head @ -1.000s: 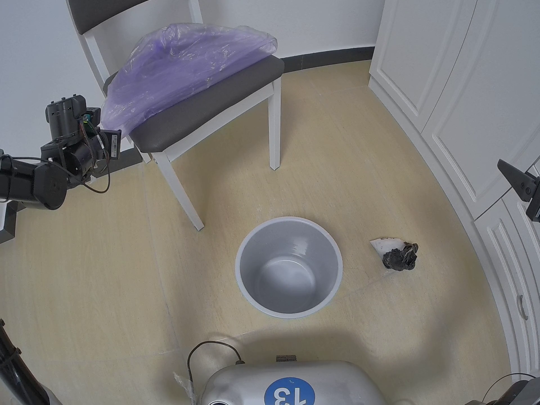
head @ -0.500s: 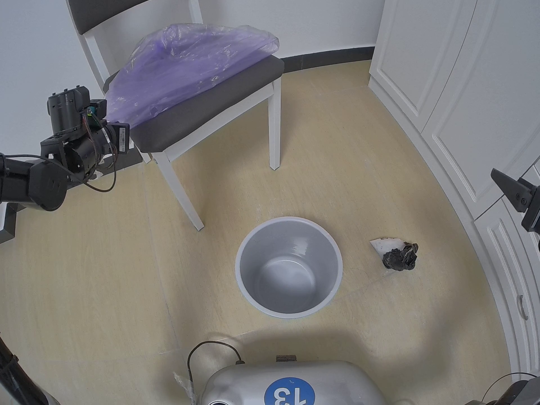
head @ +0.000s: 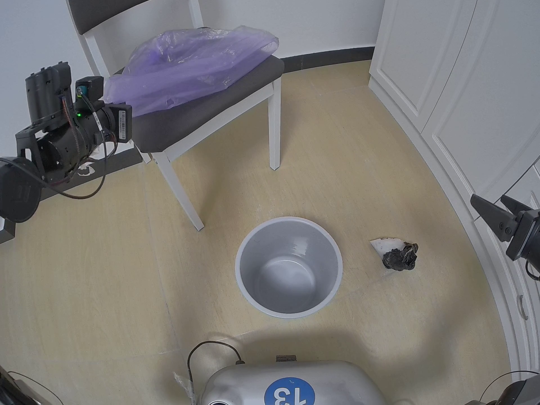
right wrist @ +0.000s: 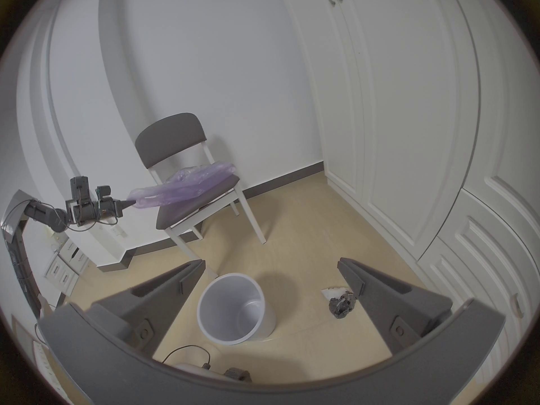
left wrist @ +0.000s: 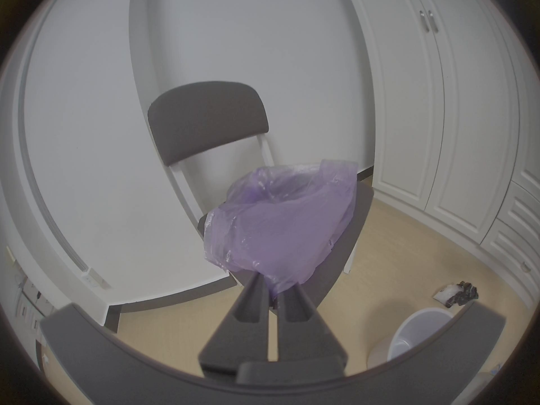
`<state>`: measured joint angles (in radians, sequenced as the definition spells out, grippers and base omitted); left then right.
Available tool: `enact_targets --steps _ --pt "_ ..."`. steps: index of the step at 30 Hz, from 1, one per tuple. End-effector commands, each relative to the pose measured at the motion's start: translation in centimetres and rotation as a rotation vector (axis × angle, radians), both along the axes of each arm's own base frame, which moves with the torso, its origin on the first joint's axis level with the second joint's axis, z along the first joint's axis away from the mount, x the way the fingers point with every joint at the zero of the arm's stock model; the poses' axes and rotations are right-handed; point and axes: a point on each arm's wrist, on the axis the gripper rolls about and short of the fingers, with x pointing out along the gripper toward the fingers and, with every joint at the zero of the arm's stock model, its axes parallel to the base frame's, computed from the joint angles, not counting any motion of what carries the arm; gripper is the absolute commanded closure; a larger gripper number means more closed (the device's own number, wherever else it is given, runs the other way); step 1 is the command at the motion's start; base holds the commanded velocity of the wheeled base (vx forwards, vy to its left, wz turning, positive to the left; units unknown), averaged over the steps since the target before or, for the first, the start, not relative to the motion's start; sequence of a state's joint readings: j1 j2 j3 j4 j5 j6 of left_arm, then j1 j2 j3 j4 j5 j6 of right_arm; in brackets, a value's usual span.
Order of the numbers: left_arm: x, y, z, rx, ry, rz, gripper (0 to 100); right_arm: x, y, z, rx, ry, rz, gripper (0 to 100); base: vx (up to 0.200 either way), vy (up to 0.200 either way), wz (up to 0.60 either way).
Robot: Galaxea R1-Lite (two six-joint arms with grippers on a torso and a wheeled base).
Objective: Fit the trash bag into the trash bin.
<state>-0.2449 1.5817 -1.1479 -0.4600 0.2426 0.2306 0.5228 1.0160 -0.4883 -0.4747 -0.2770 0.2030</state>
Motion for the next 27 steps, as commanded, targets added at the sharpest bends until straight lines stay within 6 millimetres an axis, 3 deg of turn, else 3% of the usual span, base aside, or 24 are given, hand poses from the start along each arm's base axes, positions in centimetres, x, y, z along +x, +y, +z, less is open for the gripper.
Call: enact_targets --steps 1,5,12,21,27 --pt "-4.0 -0.3 3.2 -0.013 -0.07 -0.054 100 -0.4 1.1 -0.4 -0.008 0.01 0.056 0 0.0 0.0 0.0" --pt "-6.0 -1.4 4.7 -0.016 -0.063 -0.119 100 0.6 2.3 -0.4 -0.013 0.01 0.067 0 0.0 0.0 0.0" --pt "-7.4 -3.9 6.8 -0.029 -0.092 -0.224 100 2.9 4.4 -0.7 -0.025 0.012 0.079 0 0.0 0.0 0.0" --pt "-9.8 -5.7 8.0 -0.034 -0.104 -0.298 100 4.7 6.3 -1.1 -0.023 0.02 0.098 0 0.0 0.0 0.0" --pt "-11.6 -5.9 8.6 0.021 -0.113 -0.353 100 5.6 6.6 0.0 0.008 -0.019 0.09 0 0.0 0.0 0.0"
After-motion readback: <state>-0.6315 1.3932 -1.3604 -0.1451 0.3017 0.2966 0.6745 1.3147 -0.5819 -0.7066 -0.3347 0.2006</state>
